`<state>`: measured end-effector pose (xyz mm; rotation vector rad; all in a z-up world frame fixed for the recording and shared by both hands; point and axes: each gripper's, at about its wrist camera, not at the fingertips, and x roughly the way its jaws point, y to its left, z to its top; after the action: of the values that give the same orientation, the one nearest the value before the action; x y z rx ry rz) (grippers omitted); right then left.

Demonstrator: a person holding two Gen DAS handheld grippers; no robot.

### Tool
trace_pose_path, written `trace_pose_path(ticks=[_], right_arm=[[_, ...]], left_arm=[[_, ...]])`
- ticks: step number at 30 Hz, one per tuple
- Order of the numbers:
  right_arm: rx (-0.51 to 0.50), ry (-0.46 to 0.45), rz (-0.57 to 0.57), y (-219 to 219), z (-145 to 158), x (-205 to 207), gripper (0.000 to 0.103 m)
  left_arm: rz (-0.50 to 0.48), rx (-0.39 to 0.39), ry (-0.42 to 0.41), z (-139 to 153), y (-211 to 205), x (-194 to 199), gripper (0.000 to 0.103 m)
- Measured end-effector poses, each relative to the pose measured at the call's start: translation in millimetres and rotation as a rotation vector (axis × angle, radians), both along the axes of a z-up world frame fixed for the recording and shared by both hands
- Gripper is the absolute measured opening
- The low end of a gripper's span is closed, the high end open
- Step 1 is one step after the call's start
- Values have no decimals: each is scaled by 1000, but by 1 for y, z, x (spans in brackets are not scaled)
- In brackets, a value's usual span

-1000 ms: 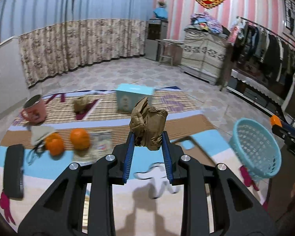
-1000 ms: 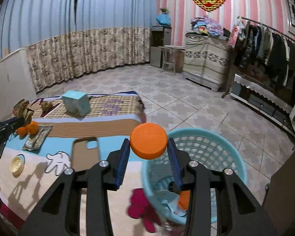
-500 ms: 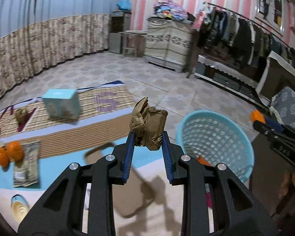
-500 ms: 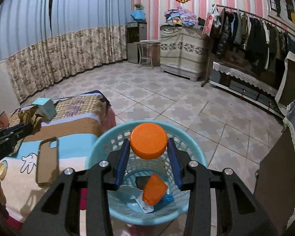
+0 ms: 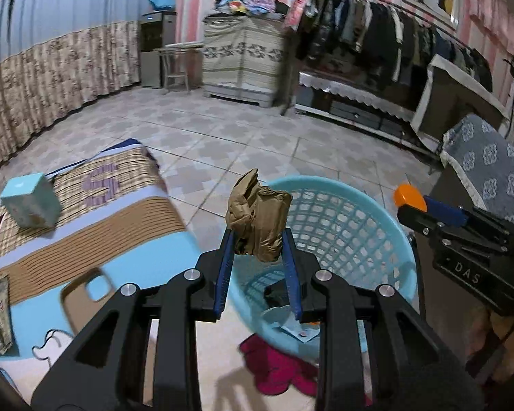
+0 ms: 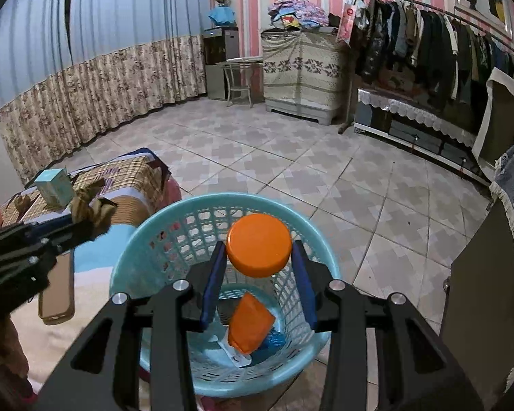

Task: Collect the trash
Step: 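Carry both items over the blue basket and open the left tool to drop the paper bag, then open the right tool to drop the orange lid into the basket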

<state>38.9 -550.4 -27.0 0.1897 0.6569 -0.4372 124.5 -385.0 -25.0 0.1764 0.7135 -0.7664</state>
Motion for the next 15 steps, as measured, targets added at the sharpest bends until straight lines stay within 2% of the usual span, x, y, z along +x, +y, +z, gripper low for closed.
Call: trace_pose_path(ticks=[6,11,15], right_arm=[[8,4,-19,-10,-4,-3,39],[10,3,-18,-10,-4,-3,39],[13,3,-6,-7,-5,0,39]], left_arm=[[-26,5,-4,-2,-21,0,32],[32,-1,-38,4,-15,6,61],[99,1,-87,13,0,8,78]])
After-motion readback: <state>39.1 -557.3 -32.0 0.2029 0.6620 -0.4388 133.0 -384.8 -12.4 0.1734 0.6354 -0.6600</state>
